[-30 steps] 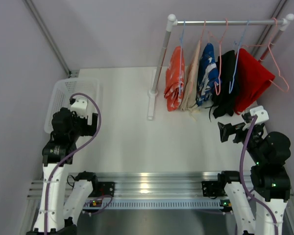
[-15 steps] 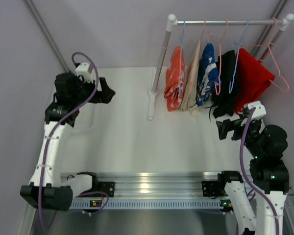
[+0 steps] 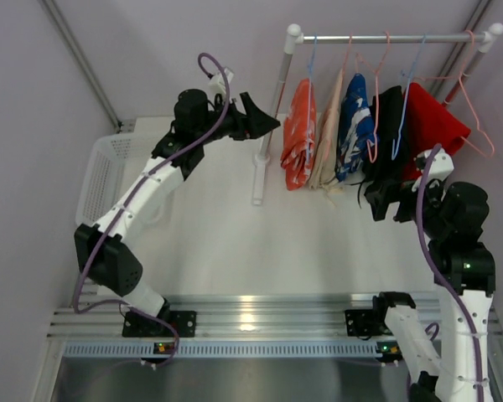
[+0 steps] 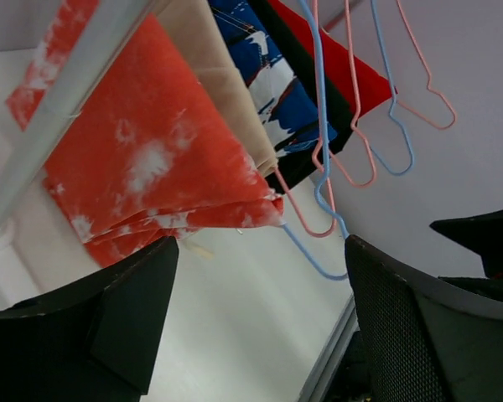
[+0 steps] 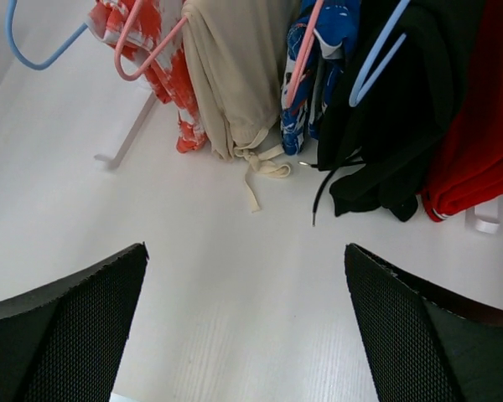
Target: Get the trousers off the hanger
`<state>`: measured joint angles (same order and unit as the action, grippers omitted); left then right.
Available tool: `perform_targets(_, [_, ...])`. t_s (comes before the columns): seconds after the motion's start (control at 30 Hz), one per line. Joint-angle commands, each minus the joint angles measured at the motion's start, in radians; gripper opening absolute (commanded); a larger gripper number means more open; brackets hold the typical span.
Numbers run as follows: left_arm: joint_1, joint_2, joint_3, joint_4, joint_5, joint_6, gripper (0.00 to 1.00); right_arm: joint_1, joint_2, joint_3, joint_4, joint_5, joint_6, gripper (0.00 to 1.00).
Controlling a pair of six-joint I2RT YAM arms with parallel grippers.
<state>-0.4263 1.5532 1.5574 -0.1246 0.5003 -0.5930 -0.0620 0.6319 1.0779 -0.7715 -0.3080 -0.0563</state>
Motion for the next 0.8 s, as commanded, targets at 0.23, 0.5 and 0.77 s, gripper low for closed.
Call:
perform_targets(0.23, [-0.101,0.266,0.251,0.351,-0.037,-0.201,0.81,-0.096,0.135,0.146,0.023,-0.2,0.194,1.0])
perform_targets(0.5, [-0.149,0.38,0.34,0.405,-0.051,-0.258,0.73,-0.14,0.192,0.258,0.06,-0.309,0.305,0.99])
perform_targets(0.77, [-0.175,0.433,0.371,0.408,-0.062,-0.277,0.64,-0.151,0.212,0.297,0.078,-0.339,0.343,0.99])
